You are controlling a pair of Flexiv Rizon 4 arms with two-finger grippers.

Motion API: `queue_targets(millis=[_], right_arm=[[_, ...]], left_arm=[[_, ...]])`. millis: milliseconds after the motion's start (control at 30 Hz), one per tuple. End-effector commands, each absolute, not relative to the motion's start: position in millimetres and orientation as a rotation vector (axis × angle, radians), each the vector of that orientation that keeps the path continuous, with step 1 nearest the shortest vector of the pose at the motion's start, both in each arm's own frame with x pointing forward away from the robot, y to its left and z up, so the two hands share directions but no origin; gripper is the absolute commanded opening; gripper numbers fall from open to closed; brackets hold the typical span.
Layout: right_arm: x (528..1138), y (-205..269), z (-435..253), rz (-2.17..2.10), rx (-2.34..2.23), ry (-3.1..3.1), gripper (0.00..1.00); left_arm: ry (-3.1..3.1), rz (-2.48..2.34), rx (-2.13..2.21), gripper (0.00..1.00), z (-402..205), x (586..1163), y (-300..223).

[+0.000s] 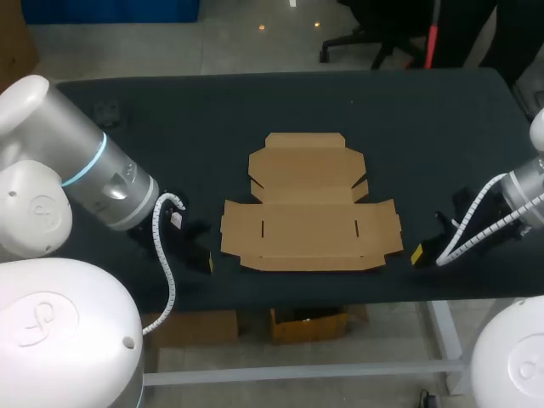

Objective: Assemble the packaging by folding the flat box into shape, placing the metal phone stand inside, and closing the box properly

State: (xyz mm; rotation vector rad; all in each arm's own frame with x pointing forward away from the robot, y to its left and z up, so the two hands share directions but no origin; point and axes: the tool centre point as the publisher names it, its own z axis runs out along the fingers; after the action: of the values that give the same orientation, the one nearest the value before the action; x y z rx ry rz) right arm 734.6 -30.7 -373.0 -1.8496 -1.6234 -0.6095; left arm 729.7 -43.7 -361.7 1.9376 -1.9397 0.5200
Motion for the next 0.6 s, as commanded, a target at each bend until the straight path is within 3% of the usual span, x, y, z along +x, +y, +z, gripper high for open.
queue_targets(millis=[33, 600], right_arm=[[737.9, -29.4, -374.1, -0.634, -1.838, -1.626, 0.0], [742.8, -17.3, -394.7, -0.584, -1.872, -1.646, 0.0]], left_arm=[[-1.922, 0.537, 1.907, 0.0, -370.2, 742.3, -47.7], [-1.92, 0.527, 1.896, 0.0, -392.9, 757.2, -65.6]])
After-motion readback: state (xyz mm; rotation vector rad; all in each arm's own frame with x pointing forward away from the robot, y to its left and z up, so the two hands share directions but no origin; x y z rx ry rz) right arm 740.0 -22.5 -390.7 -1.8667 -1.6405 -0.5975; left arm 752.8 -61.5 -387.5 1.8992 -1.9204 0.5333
